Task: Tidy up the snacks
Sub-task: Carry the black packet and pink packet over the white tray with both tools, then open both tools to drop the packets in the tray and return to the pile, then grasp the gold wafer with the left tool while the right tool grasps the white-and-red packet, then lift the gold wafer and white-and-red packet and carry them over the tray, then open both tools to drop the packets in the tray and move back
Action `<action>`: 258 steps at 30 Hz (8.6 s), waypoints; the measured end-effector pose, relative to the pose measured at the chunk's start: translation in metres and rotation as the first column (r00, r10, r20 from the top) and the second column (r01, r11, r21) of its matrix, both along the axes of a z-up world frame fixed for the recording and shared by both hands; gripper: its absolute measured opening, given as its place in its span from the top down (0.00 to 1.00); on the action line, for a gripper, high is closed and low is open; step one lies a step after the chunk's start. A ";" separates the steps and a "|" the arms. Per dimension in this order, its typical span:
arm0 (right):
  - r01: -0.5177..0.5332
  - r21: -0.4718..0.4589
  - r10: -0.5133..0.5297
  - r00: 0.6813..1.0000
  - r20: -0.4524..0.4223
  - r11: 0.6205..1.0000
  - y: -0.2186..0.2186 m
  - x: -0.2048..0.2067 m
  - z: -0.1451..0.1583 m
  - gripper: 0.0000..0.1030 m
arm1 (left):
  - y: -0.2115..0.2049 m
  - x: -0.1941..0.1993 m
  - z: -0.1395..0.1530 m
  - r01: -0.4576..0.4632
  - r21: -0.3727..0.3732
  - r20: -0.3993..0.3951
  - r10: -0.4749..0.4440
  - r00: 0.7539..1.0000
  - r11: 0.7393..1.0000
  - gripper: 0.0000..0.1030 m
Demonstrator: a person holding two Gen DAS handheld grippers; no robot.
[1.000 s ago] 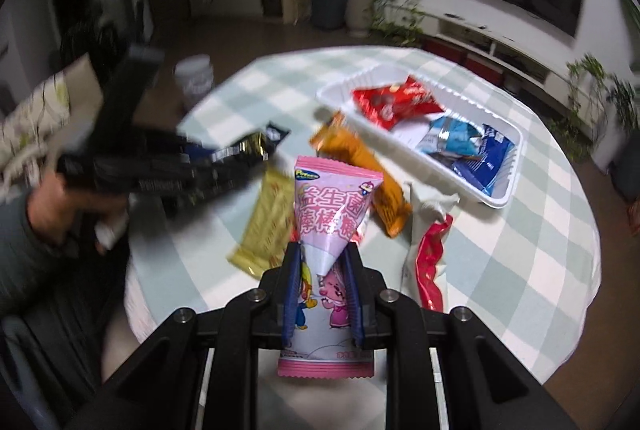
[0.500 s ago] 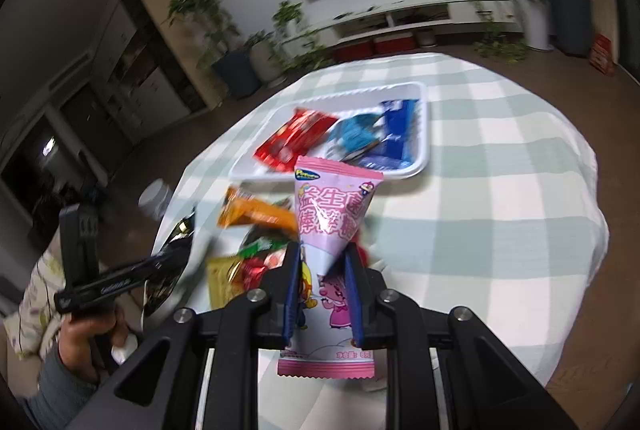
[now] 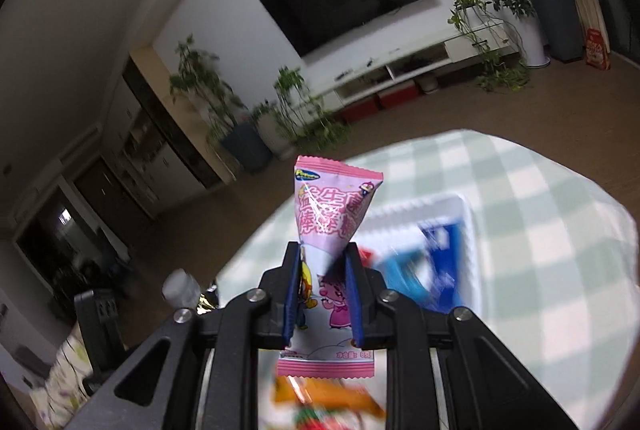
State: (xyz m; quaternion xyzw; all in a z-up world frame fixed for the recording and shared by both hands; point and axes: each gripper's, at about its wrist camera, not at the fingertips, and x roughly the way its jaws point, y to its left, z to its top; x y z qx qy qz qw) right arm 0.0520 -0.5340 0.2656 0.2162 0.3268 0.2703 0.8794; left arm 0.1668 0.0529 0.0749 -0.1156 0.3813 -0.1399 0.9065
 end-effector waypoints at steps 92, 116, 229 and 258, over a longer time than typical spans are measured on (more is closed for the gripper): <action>0.235 -0.067 -0.240 0.968 -0.070 0.970 -0.067 -0.096 -0.049 0.00 | -0.124 -0.151 -0.084 0.036 0.239 0.007 -0.039 0.999 0.970 0.01; 0.187 -0.086 -0.196 0.974 -0.112 0.979 -0.061 -0.092 -0.059 0.03 | -0.099 -0.125 -0.114 0.047 0.171 -0.120 -0.027 0.992 0.984 0.70; -0.040 -0.281 0.011 0.995 -0.103 0.959 0.046 0.083 -0.039 0.70 | -0.070 0.119 -0.011 0.106 0.099 -0.056 -0.101 0.993 0.989 0.72; -0.067 -0.465 -0.052 0.970 -0.238 0.883 0.060 0.100 -0.111 0.68 | -0.091 0.157 -0.082 0.091 0.181 -0.133 -0.067 0.989 0.979 0.41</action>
